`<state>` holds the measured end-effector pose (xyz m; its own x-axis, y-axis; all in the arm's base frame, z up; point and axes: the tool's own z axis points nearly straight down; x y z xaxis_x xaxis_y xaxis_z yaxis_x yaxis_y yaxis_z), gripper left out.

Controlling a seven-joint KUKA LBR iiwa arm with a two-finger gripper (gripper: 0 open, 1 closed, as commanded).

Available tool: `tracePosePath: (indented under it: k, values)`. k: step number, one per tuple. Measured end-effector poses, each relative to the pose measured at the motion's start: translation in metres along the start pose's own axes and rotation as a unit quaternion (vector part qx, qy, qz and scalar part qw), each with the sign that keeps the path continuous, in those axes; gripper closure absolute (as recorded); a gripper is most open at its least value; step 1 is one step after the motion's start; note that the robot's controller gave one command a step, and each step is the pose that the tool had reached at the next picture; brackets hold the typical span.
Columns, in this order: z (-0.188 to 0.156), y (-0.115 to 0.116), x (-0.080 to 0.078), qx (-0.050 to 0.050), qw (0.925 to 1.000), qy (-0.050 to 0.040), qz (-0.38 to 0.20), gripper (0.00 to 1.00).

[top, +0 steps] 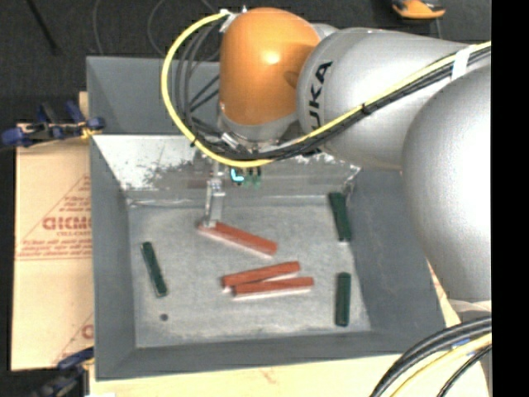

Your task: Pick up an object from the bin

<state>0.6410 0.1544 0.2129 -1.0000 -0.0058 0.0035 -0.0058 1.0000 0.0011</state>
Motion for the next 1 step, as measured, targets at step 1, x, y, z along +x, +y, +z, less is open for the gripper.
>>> tracePosePath:
  k: [1]
  values:
    - [0.1076, -0.0498, 0.0586, 0.002, 0.9605, 0.0009, -0.278, 0.00]
